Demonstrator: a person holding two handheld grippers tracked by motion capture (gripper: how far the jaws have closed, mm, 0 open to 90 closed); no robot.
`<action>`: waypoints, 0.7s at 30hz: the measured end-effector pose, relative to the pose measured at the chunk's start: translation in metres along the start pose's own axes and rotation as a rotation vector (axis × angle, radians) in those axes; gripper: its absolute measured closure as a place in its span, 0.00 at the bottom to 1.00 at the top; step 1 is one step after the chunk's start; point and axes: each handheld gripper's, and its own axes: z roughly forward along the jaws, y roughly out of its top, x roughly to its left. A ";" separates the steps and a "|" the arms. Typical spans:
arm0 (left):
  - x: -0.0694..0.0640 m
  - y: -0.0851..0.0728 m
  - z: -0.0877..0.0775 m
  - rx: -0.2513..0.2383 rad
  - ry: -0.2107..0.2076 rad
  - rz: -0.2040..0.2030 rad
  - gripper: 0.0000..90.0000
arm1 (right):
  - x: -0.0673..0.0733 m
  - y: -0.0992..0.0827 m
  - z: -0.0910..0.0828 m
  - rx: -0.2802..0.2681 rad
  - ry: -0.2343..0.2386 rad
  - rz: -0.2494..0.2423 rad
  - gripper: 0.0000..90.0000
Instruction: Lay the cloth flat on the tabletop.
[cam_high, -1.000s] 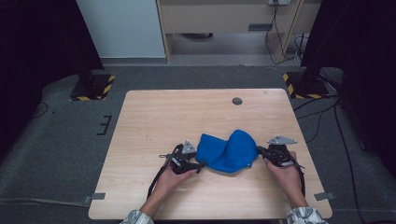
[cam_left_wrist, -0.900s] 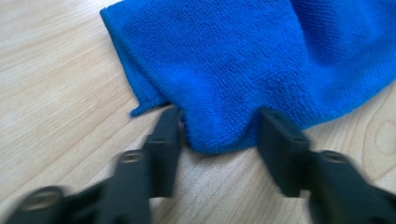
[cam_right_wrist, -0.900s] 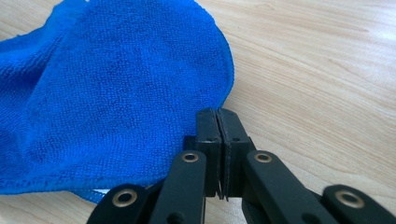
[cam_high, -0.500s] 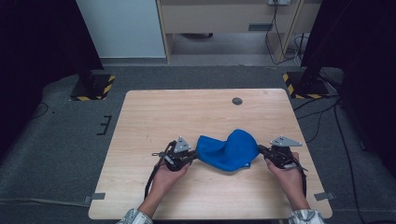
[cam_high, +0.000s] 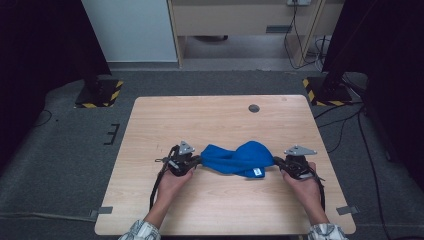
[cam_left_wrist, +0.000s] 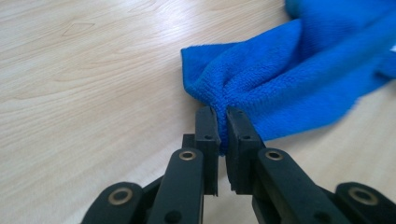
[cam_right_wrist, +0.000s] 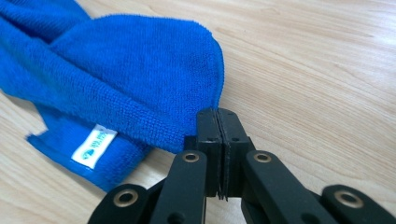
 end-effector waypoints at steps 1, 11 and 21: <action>0.002 0.001 0.005 0.002 0.006 -0.006 0.93 | 0.000 0.000 0.000 0.000 0.000 0.000 0.99; 0.015 0.012 0.035 -0.020 0.031 -0.028 0.72 | -0.004 -0.002 0.013 0.017 0.007 -0.017 0.96; 0.010 0.010 0.009 -0.115 0.030 -0.057 0.40 | -0.002 0.002 0.007 -0.060 -0.001 0.006 0.64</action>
